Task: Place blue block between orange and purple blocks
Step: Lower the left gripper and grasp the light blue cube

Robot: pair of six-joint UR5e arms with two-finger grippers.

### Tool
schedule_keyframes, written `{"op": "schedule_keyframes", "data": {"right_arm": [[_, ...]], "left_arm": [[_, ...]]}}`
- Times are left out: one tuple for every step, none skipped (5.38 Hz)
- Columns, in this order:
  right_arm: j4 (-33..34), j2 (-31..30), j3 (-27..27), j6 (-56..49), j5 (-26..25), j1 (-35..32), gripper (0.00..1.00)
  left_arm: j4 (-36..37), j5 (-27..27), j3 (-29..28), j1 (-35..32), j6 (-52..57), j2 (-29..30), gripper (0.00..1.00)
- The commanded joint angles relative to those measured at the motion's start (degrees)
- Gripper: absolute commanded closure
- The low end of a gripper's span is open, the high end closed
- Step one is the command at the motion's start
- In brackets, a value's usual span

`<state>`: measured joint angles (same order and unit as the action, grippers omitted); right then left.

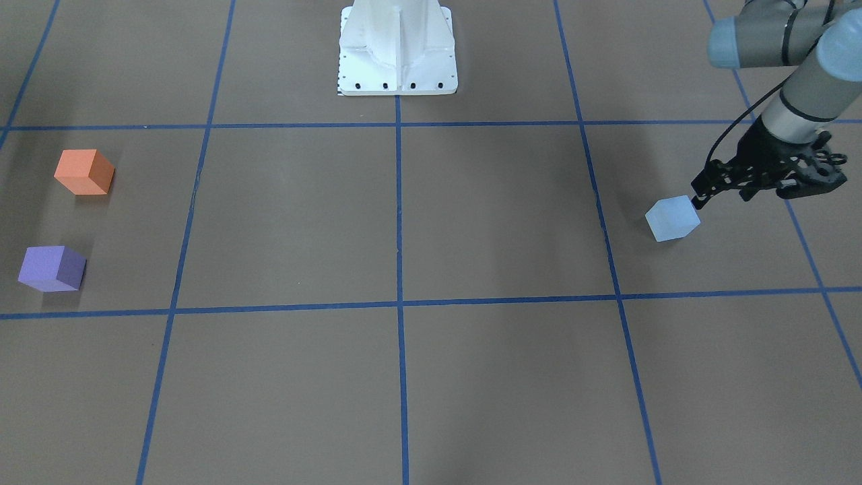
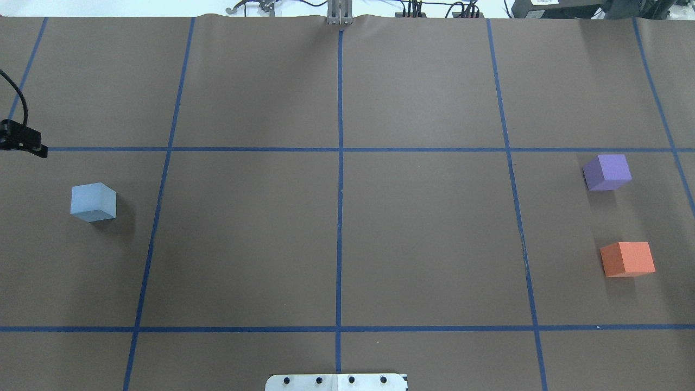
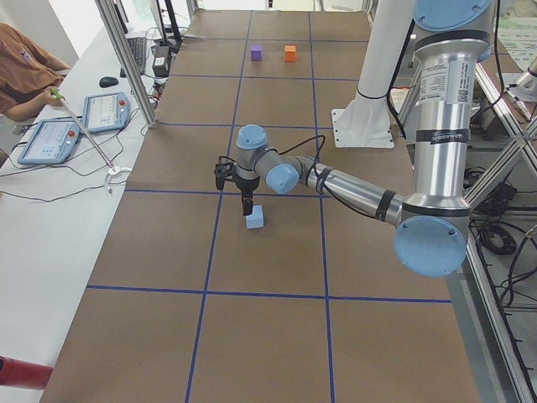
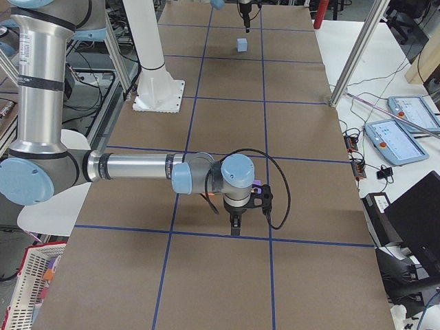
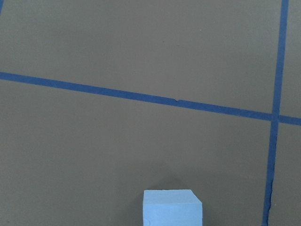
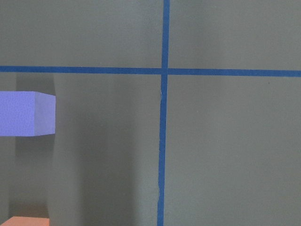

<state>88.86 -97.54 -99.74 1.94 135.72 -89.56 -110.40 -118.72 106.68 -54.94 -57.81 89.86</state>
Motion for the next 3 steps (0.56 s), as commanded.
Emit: {"op": "schedule_keyframes", "data": {"right_arm": [[0.0,0.07,0.16,0.0,-0.11,0.0,0.0],[0.0,0.07,0.16,0.0,-0.11,0.0,0.0],[0.0,0.07,0.16,0.0,-0.28,0.0,0.0]], "left_arm": [[-2.19,3.48,-1.99,4.04,-2.04,0.05,0.0],[-2.19,5.15,-3.92,6.05,-1.96,0.66,0.0],[-3.32,5.17,-4.11,6.25,-1.96,0.67,0.0]]}}
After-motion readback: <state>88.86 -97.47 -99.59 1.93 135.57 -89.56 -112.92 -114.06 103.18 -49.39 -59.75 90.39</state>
